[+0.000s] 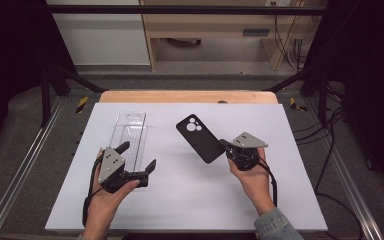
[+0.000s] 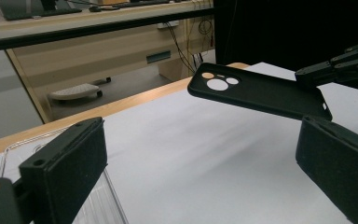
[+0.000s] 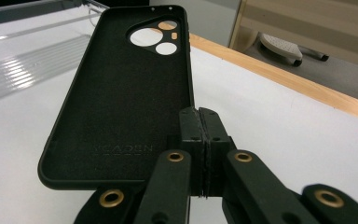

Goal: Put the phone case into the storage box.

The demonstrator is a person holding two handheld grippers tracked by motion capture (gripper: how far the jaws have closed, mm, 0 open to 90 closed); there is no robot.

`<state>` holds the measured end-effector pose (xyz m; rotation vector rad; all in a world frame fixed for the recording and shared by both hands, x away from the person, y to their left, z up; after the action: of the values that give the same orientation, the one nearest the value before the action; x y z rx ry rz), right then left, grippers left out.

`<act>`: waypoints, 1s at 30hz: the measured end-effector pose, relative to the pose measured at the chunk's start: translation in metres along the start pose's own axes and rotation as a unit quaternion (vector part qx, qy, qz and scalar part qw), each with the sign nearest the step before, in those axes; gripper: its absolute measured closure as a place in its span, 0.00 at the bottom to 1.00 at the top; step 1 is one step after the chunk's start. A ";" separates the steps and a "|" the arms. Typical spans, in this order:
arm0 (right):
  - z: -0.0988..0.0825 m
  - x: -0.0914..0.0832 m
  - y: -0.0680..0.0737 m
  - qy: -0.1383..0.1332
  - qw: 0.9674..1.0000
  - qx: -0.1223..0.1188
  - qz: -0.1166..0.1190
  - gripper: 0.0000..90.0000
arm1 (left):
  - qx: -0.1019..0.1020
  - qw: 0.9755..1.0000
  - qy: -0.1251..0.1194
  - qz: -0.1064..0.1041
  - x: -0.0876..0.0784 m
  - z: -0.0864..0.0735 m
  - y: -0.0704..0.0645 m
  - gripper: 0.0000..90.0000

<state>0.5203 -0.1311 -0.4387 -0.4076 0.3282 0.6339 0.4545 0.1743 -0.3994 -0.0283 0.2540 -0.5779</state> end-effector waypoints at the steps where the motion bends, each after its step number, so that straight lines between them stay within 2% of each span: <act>1: 0.001 -0.001 0.000 -0.003 1.000 0.001 0.000 1.00 | 0.000 1.000 0.000 0.000 0.000 0.000 0.000 0.02; 5: 0.006 -0.004 0.002 -0.010 1.000 0.003 -0.003 1.00 | -0.002 1.000 0.002 -0.001 0.003 0.004 -0.005 0.02; 9: 0.014 -0.008 0.006 -0.021 1.000 -0.005 -0.009 1.00 | -0.001 1.000 0.006 0.002 0.006 0.009 -0.010 0.02; 12: 0.018 -0.010 0.009 -0.025 1.000 -0.008 -0.011 1.00 | -0.015 1.000 0.011 0.007 0.010 0.014 -0.014 0.03; 25: 0.027 -0.012 0.020 -0.040 0.999 -0.021 -0.012 1.00 | -0.039 0.999 0.032 0.013 0.025 0.025 -0.029 0.06; 29: 0.031 -0.014 0.024 -0.047 0.999 -0.025 -0.013 1.00 | -0.048 0.998 0.039 0.019 0.032 0.028 -0.031 0.08; 30: 0.033 -0.015 0.025 -0.049 0.998 -0.027 -0.014 1.00 | -0.051 0.998 0.040 0.027 0.034 0.029 -0.031 0.09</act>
<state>0.4983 -0.1051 -0.4108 -0.4315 0.2124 0.6342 0.4723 0.1282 -0.3758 -0.0966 0.3603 -0.5120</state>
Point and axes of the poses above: each handheld gripper's, and its own axes: x roughly forward along the jaws, z roughly out of its top, y roughly to its left, the point moved 5 cm from there along x, roughly forward along the jaws, and after that the axes turned 11 degrees about -x, right-handed, at the moved point
